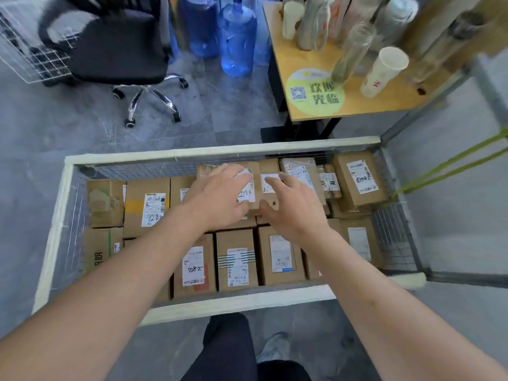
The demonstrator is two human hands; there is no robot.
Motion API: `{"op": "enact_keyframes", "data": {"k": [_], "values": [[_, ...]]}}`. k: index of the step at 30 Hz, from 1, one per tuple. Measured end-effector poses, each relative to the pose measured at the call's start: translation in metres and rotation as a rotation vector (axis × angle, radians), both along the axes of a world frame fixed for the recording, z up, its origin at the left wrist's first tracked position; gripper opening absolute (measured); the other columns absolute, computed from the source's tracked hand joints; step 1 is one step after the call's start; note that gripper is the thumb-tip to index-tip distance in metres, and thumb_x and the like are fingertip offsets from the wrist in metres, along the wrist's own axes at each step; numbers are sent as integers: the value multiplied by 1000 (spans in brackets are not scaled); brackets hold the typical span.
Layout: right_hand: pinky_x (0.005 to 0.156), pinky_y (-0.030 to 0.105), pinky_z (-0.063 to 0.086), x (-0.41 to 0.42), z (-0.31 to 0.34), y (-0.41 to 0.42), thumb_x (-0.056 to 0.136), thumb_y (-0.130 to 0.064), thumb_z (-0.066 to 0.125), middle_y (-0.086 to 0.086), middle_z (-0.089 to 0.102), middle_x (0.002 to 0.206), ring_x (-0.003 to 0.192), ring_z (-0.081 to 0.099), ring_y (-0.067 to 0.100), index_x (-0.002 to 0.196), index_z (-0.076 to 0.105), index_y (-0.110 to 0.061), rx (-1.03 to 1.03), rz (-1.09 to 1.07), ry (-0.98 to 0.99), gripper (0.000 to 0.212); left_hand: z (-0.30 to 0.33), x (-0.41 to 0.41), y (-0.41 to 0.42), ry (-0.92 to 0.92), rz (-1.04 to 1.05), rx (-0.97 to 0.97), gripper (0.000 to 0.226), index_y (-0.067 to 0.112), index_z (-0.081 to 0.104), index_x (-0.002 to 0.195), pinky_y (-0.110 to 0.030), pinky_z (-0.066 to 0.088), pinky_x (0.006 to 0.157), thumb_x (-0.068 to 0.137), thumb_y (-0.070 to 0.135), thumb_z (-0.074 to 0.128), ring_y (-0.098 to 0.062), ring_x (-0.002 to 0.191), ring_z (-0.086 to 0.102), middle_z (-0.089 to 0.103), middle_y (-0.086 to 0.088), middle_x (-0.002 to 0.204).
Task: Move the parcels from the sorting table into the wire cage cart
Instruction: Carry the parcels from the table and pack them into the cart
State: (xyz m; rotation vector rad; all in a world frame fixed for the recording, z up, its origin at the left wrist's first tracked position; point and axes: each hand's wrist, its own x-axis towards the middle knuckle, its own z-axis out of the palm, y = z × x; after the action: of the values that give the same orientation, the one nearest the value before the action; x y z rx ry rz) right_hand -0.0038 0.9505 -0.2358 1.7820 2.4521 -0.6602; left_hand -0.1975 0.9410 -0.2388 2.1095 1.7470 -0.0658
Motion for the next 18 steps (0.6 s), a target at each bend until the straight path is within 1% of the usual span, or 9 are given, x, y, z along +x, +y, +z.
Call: {"op": "enact_keyframes", "data": {"k": [2,5,8,10,13,15,17,18], "values": [[114,44,35,17,31,-15,100,-50,51,5,40,161,144,41,28,154,43,-29,24,-17,8,59,29,16,-10,-9,-29,10,63,25,46,150,-54,41,114,91,47,54,-28,146,35,39,0,158],[110,45,42,43,74,-39,98,-51,52,4,42,159,139,47,28,151,47,-30,66,-48,26,57,71,41,-26,-20,-58,33,61,28,46,150,-51,43,112,94,46,58,-24,145,37,38,2,158],[112,45,41,72,115,-63,98,-53,53,3,39,162,143,44,27,153,46,-31,92,-94,34,59,110,68,-42,-29,-97,71,62,31,44,151,-50,45,110,93,48,57,-21,143,39,37,6,157],[110,43,41,91,140,-80,99,-52,53,3,40,161,143,44,27,153,46,-30,115,-116,30,59,134,88,-51,-30,-140,101,62,29,43,153,-45,43,112,95,45,59,-21,141,42,37,5,156],[103,42,45,118,173,-103,98,-53,52,3,48,153,136,49,26,149,50,-29,150,-166,16,56,166,117,-64,-20,-198,157,64,29,40,156,-38,40,113,98,46,58,-21,143,40,34,5,160],[97,42,48,135,192,-117,97,-54,52,3,53,145,130,53,28,142,54,-26,161,-205,-6,53,185,136,-70,-38,-236,174,64,31,39,157,-38,43,110,98,48,57,-20,143,41,32,7,162],[91,41,49,151,209,-131,96,-54,52,1,55,137,125,55,29,134,56,-26,176,-249,-21,47,203,155,-73,-63,-291,188,65,32,37,158,-37,47,106,98,50,57,-18,139,45,32,9,161],[90,41,48,158,218,-138,97,-53,52,0,54,137,124,55,28,134,56,-26,187,-277,-28,47,211,164,-73,-79,-324,199,65,32,37,158,-36,48,105,99,50,58,-17,137,47,32,10,161]]}}
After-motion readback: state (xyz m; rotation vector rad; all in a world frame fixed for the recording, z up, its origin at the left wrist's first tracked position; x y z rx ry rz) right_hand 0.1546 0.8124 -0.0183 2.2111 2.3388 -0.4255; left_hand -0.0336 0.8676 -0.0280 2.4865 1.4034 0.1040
